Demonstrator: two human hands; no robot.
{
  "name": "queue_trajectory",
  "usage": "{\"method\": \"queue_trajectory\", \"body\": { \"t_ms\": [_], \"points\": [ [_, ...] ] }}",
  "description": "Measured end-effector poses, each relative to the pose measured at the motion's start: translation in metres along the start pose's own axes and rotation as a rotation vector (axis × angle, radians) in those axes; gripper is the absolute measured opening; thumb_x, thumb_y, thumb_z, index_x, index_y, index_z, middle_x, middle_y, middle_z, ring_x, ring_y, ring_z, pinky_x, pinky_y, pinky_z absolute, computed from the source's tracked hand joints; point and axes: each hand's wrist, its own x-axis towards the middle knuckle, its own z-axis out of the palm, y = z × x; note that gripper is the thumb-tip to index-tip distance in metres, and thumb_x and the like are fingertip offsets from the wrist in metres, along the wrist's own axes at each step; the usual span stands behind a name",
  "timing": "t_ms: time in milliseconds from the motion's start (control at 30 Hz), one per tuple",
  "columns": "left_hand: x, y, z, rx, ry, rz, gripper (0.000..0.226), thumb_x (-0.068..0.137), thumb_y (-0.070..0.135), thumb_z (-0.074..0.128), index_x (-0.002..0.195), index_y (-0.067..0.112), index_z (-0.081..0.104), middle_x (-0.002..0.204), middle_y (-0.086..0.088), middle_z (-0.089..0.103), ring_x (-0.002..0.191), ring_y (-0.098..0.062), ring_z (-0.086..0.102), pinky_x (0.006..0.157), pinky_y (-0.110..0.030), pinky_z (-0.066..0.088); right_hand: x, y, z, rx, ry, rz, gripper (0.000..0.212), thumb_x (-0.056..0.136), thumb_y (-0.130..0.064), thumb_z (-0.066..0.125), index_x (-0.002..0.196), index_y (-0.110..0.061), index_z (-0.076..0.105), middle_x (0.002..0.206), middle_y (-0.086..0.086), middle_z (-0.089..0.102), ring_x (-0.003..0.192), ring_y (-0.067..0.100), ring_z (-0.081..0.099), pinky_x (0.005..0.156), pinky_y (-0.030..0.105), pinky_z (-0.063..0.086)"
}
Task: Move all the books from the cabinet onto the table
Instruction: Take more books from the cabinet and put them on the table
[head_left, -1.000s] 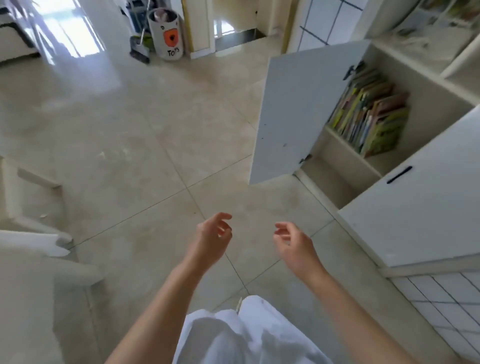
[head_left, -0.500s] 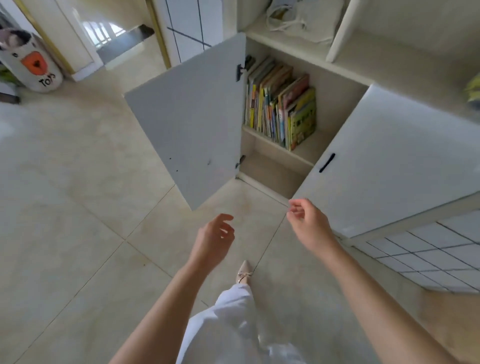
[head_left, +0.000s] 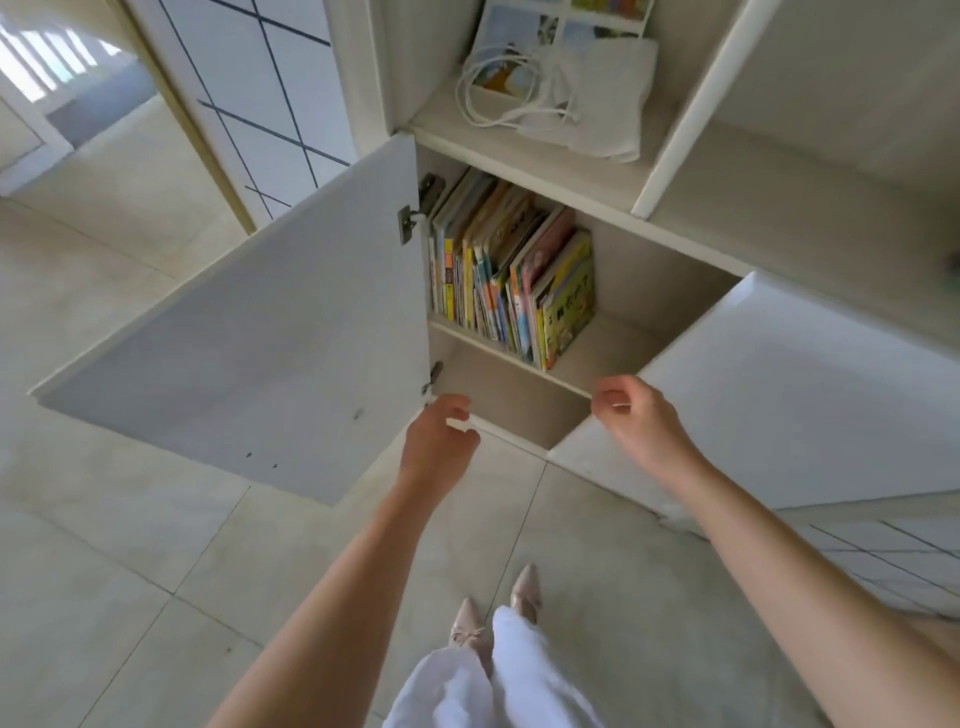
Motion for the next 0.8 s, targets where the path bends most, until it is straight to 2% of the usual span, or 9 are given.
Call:
{"method": "queue_trajectory", "body": {
  "t_ms": [67,200,333,400,533,600,633,767,800],
  "points": [
    [0.024,0.005,0.008,-0.025,0.001,0.024,0.039,0.081,0.004,0.061,0.115,0.021,0.062,0.110,0.001,0.066,0.089,-0.018,0.064,0.083,-0.034,0.053,0.028,-0.005,0.001,0.001,-0.011,0.022,0.034,0.094,-0.020,0.056,0.126,-0.010,0.057,0.121,0.006,0.063,0.111,0.022,0.058,0.087,0.026,0.041],
    [0.072,0.017,0.026,-0.028,-0.044,0.085,0.040,0.085,0.006,0.063,0.123,0.017,0.058,0.112,0.004,0.060,0.096,-0.013,0.058,0.085,-0.024,0.047,0.089,-0.013,0.005,0.057,-0.037,0.066,0.030,0.094,-0.021,0.054,0.122,-0.012,0.057,0.116,0.005,0.063,0.106,0.022,0.059,0.092,0.037,0.049],
    [0.112,0.026,0.053,-0.085,-0.075,0.080,0.040,0.086,0.004,0.061,0.124,0.017,0.057,0.116,0.003,0.060,0.102,-0.013,0.058,0.088,-0.025,0.048,0.144,-0.019,0.010,0.100,-0.051,0.119,0.025,0.096,-0.022,0.051,0.118,-0.012,0.056,0.117,0.004,0.060,0.111,0.023,0.058,0.099,0.046,0.048],
    [0.128,0.029,0.070,-0.108,-0.104,0.087,0.042,0.085,0.004,0.063,0.124,0.018,0.057,0.117,0.002,0.061,0.108,-0.016,0.059,0.094,-0.029,0.050,0.168,-0.024,0.012,0.156,-0.063,0.160,0.020,0.096,-0.022,0.051,0.115,-0.015,0.053,0.112,0.004,0.058,0.108,0.024,0.058,0.096,0.045,0.050],
    [0.166,0.038,0.105,-0.118,-0.097,0.118,0.047,0.084,0.006,0.064,0.128,0.016,0.054,0.128,-0.004,0.060,0.120,-0.020,0.056,0.099,-0.034,0.048,0.229,-0.030,0.021,0.200,-0.010,0.263,0.026,0.094,-0.025,0.055,0.117,-0.012,0.054,0.113,0.009,0.060,0.093,0.022,0.060,0.080,0.042,0.056],
    [0.181,0.040,0.119,-0.097,-0.080,0.102,0.052,0.084,0.008,0.065,0.134,0.018,0.050,0.135,-0.005,0.056,0.122,-0.021,0.054,0.095,-0.031,0.047,0.257,-0.030,0.025,0.215,-0.014,0.316,0.036,0.093,-0.026,0.057,0.126,-0.011,0.051,0.112,0.008,0.058,0.086,0.020,0.058,0.067,0.038,0.055],
    [0.187,0.041,0.125,-0.097,-0.076,0.088,0.054,0.085,0.009,0.064,0.135,0.019,0.048,0.138,-0.005,0.054,0.122,-0.021,0.054,0.091,-0.029,0.047,0.268,-0.031,0.027,0.222,-0.033,0.333,0.041,0.093,-0.028,0.057,0.130,-0.013,0.048,0.111,0.007,0.055,0.087,0.020,0.057,0.066,0.038,0.055],
    [0.214,0.044,0.143,-0.115,-0.031,0.057,0.055,0.084,0.007,0.064,0.133,0.021,0.046,0.137,-0.003,0.055,0.113,-0.015,0.056,0.074,-0.006,0.038,0.312,-0.033,0.037,0.295,-0.089,0.418,0.059,0.089,-0.036,0.062,0.139,-0.019,0.035,0.124,0.010,0.047,0.115,0.035,0.051,0.082,0.051,0.052],
    [0.219,0.045,0.146,-0.138,-0.005,0.051,0.053,0.083,0.006,0.064,0.131,0.019,0.046,0.135,-0.003,0.056,0.108,-0.013,0.056,0.070,-0.006,0.039,0.321,-0.034,0.040,0.300,-0.093,0.437,0.058,0.088,-0.036,0.064,0.136,-0.019,0.036,0.130,0.012,0.046,0.119,0.038,0.049,0.083,0.053,0.052]
  ]
}}
